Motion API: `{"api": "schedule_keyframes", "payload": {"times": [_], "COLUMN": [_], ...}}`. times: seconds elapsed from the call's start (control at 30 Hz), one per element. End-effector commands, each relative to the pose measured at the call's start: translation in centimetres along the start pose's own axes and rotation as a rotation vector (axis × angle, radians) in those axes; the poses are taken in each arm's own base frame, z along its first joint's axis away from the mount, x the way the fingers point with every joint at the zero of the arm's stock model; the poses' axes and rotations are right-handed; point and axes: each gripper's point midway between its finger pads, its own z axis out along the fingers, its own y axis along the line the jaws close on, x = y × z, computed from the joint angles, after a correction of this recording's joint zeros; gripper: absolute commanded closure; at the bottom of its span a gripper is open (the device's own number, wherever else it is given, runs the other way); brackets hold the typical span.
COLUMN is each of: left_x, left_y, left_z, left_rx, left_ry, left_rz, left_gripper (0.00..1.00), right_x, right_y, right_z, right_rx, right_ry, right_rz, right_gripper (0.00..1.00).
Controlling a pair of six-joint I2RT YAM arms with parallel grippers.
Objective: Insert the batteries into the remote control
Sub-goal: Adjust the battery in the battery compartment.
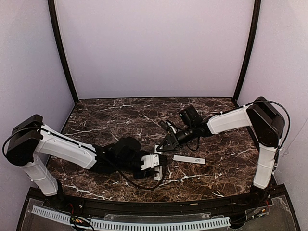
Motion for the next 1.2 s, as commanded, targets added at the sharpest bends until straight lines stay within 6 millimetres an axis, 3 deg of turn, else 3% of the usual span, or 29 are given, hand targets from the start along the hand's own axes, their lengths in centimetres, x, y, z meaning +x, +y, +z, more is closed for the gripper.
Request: {"api": "schedule_keyframes", "payload": {"times": [0.0, 0.07, 0.13, 0.3, 0.4, 0.6, 1.17], "left_x": [-4.0, -5.1, -4.9, -2.0, 0.5, 3.0, 1.1], "left_y": [2.8, 3.9, 4.9, 4.3, 2.8, 1.2, -0.1], "left_z": [-2.9, -4.8, -6.3, -7.5, -6.9, -5.0, -0.6], "left_rx": [-0.098, -0.16, -0.224, -0.235, -0.195, -0.149, 0.009], "left_ry": [-0.126, -0.182, -0.223, -0.249, -0.246, -0.211, -0.257], "left_rz": [-0.085, -0.136, -0.251, -0.553, -0.724, -0.909, -1.021], "left_gripper": [0.47, 0.42, 0.29, 0.21, 0.23, 0.29, 0.42], "right_x": [0.0, 0.0, 0.0, -0.3, -0.5, -0.4, -0.3], "right_y": [0.3, 0.3, 0.3, 0.7, 0.9, 1.0, 1.3], "right_z": [0.5, 0.5, 0.5, 0.2, 0.2, 0.2, 0.1], "right_rx": [-0.012, -0.008, -0.004, -0.015, -0.024, -0.033, -0.047], "right_ry": [0.007, 0.005, 0.003, -0.019, -0.033, -0.037, -0.033], "right_rz": [-0.022, -0.025, -0.024, -0.042, -0.052, -0.054, -0.065], "right_gripper": [1.0, 1.0, 1.0, 1.0, 1.0, 1.0, 1.0]}}
